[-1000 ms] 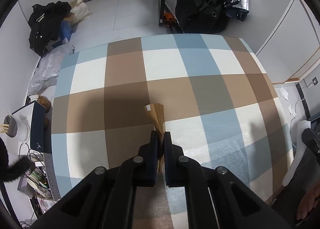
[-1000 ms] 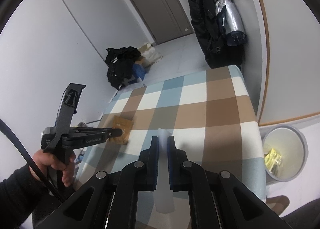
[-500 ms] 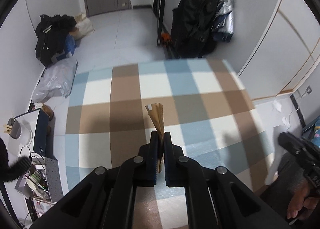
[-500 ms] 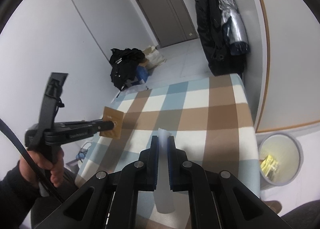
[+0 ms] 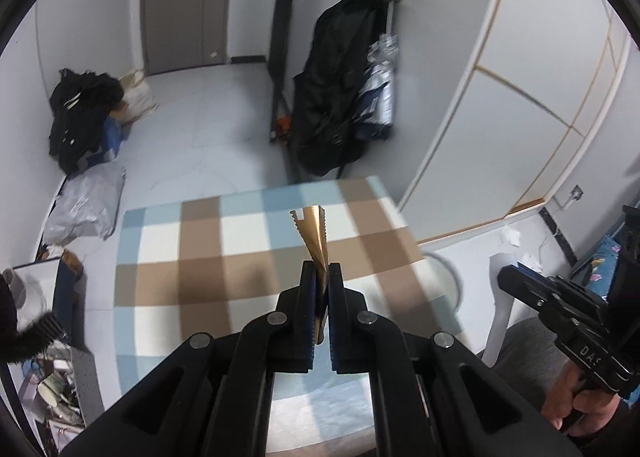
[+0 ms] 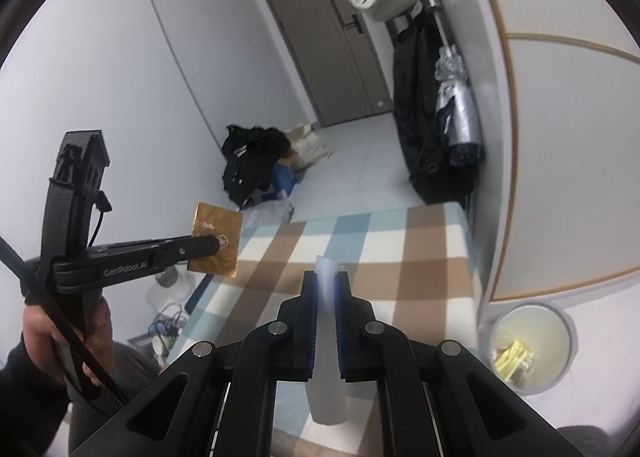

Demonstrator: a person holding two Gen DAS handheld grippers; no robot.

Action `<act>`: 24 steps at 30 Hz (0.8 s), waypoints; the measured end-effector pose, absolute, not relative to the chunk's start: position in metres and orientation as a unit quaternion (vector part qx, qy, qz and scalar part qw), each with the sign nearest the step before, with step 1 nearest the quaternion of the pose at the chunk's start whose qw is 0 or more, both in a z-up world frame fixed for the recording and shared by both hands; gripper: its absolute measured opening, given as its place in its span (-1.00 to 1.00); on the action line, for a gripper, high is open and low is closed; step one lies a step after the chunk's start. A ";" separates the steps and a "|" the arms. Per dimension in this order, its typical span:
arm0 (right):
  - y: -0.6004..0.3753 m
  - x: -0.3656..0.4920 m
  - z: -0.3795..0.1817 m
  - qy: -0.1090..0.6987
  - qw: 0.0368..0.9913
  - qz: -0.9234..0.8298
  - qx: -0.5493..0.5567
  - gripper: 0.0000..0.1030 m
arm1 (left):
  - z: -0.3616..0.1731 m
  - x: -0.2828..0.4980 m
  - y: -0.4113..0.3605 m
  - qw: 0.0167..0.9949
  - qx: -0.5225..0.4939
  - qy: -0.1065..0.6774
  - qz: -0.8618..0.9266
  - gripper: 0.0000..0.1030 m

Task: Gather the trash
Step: 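Carry the white roll and copper wrapper over the wastebasket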

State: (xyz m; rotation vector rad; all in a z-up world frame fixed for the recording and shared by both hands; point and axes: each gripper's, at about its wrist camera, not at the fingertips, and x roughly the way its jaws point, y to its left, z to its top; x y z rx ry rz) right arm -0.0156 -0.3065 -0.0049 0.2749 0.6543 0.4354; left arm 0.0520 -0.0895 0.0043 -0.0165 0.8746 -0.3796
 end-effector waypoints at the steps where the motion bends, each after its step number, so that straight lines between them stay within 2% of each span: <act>1: -0.312 -0.015 -0.001 0.315 0.915 0.210 0.137 -0.86 | 0.007 0.052 -0.094 0.889 -0.006 0.417 -0.188 -0.97; 14: -0.394 -0.021 0.033 0.268 0.947 0.130 0.117 -0.86 | 0.023 0.060 -0.174 0.869 -0.001 0.408 -0.278 -0.97; 24: -0.479 -0.016 0.004 0.286 0.946 0.059 0.144 -0.85 | 0.000 0.076 -0.254 0.833 0.023 0.437 -0.337 -0.97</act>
